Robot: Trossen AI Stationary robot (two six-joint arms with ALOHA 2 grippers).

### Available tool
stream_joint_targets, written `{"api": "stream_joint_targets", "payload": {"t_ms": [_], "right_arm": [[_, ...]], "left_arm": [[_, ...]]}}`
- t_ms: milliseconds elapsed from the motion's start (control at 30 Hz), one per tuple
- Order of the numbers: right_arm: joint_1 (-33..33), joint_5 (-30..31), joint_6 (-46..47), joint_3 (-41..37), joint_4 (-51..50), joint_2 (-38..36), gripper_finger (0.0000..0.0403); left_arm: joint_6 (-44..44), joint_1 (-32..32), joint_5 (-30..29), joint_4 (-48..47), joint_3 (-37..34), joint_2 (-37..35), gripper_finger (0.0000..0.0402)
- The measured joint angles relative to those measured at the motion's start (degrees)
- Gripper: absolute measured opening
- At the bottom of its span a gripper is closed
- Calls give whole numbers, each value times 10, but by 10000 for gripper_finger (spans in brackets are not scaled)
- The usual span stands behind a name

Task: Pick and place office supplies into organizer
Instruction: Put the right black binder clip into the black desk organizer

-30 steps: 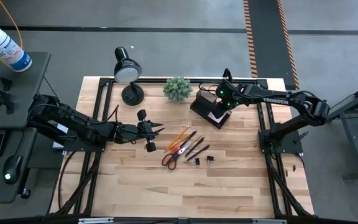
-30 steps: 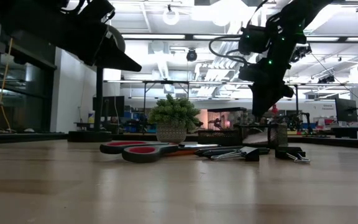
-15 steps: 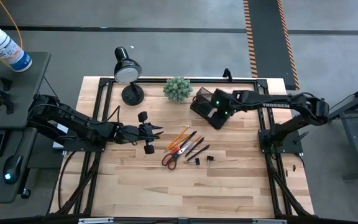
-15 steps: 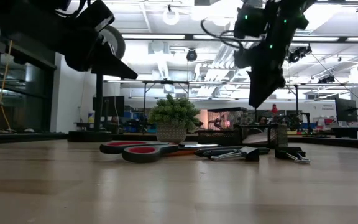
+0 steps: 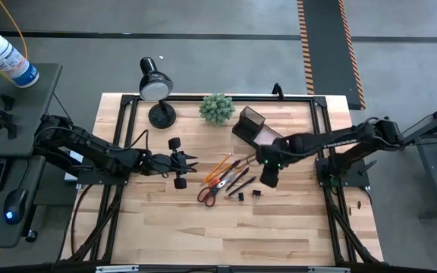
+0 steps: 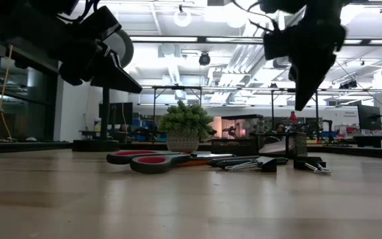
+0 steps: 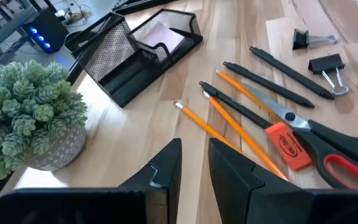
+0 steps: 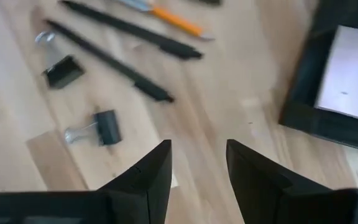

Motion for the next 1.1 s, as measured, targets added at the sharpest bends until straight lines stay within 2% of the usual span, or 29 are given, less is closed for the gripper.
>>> {"api": "stream_joint_targets", "payload": {"t_ms": [167,367,467,633,1100], "right_arm": [[66,21,-81,0,3,2,139],[128,8,-326,0,19,2,134],[146,7,-404,0,60,5,134],[159,-3,-483,0,126,36,134],[179,1,-690,0,116,135,133]], "left_arm": [[0,0,2,-1,0,0,67],[0,0,6,-5,0,0,67],[0,0,8,-6,0,0,67],[-1,0,8,-14,0,0,67],[-2,0,10,-18,0,0,67]]}}
